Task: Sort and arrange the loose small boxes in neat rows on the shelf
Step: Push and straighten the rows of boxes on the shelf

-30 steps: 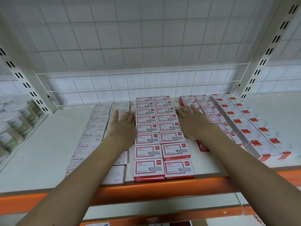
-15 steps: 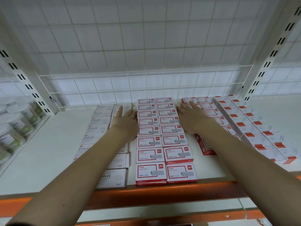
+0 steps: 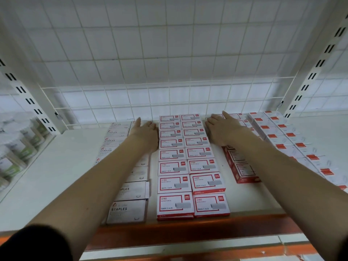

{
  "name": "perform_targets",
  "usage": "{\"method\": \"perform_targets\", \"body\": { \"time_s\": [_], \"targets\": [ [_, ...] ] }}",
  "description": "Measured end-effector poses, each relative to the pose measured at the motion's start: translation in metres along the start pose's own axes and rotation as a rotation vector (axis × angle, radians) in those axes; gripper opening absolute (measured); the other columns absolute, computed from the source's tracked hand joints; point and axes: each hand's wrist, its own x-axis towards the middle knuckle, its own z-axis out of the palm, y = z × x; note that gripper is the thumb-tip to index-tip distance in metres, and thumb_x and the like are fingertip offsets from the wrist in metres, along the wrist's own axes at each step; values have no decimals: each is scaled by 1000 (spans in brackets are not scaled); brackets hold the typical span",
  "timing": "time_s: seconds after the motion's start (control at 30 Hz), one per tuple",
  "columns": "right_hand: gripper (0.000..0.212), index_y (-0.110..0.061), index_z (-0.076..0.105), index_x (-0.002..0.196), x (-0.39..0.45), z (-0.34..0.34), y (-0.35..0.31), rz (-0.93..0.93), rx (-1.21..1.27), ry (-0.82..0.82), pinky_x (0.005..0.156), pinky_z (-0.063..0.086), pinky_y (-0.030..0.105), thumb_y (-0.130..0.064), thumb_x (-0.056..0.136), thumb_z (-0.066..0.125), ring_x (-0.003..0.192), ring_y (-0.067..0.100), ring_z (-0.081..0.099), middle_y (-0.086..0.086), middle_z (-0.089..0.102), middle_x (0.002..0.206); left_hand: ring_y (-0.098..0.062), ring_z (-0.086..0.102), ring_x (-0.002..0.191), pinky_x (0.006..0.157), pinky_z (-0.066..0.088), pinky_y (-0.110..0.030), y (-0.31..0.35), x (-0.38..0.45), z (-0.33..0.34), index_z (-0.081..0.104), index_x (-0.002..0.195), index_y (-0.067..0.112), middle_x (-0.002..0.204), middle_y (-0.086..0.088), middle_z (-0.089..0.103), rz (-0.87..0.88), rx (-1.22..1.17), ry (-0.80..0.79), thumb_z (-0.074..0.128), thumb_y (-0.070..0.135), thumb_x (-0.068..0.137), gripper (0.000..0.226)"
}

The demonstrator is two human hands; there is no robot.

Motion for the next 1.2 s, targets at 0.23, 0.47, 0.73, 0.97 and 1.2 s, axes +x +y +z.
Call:
{"method": "perform_targets", "body": {
  "time_s": [0.23, 0.47, 0.73, 0.97, 1.2],
  "targets": [
    [60, -13, 16, 147, 17, 1, -4, 14, 113, 73, 116, 1, 41, -44, 98, 24, 144, 24, 8, 8, 16, 155, -22, 2, 144, 115, 2, -50, -5, 22, -2, 5, 150, 17, 157, -5, 6, 1, 8, 47, 32, 36, 98, 61],
    [49, -10, 30, 141, 22, 4, -10, 49, 145, 146, 116, 11, 40, -33, 98, 31, 137, 27, 25, 12, 33, 146, -24, 11, 143, 115, 7, -49, -3, 21, 5, 10, 149, 15, 155, -7, 12, -8, -30, 109, 38, 36, 96, 63],
    [54, -14, 19, 147, -5, -1, -1, 50, 176, 114, 117, 2, 43, -38, 98, 25, 144, 24, 8, 7, 20, 154, -21, 1, 144, 116, -1, -48, -11, -6, -10, 16, 148, 14, 157, -4, 7, -84, -153, 116, 26, 42, 97, 58],
    [57, -15, 16, 147, -94, -2, -23, 62, 314, 199, 117, -1, 45, -40, 97, 25, 144, 23, 1, 5, 11, 156, -21, -6, 144, 114, -9, -48, 15, -104, -9, 20, 147, 17, 157, -2, 5, -126, -317, 170, 20, 36, 98, 52],
    [61, -21, 9, 148, -155, 23, -51, 75, 361, 232, 115, -6, 43, -49, 97, 24, 145, 22, -2, 2, 10, 157, -22, -8, 144, 114, -8, -49, 49, -157, 23, 2, 149, 17, 157, 0, 0, -114, -316, 160, 21, 38, 99, 57]
  ]
}}
